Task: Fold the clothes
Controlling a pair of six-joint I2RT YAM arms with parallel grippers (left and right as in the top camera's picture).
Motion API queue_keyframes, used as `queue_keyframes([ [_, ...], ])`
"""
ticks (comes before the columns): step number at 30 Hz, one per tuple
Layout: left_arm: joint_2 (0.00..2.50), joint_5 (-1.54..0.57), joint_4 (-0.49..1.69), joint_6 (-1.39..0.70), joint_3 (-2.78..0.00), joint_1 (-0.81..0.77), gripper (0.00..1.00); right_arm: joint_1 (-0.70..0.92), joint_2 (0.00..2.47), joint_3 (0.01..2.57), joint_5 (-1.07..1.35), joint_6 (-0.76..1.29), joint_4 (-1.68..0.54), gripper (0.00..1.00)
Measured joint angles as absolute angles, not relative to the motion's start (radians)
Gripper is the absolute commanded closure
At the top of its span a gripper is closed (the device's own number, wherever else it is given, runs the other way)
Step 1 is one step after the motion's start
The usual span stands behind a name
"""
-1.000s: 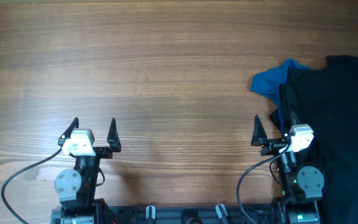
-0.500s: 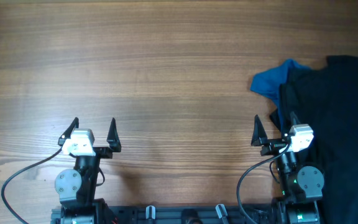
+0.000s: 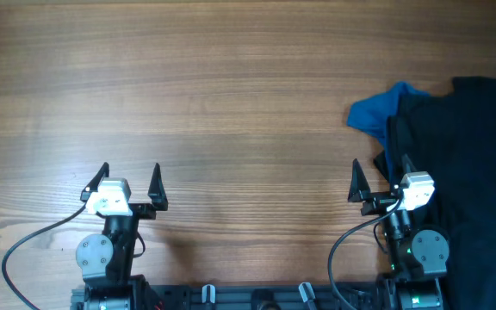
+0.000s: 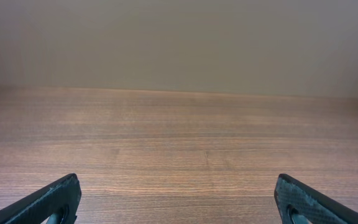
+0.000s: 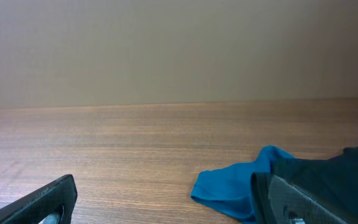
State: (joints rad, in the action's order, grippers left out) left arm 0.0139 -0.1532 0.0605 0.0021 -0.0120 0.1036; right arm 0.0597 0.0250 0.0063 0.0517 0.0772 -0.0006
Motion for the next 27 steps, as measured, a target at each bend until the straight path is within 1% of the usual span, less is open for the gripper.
queue_keyframes([
  [27, 0.014, -0.154, 0.060, 0.002, -0.012, 0.104, 0.00, 0.060, 0.025, 0.006, 0.063, 0.078, 0.000, 0.00],
])
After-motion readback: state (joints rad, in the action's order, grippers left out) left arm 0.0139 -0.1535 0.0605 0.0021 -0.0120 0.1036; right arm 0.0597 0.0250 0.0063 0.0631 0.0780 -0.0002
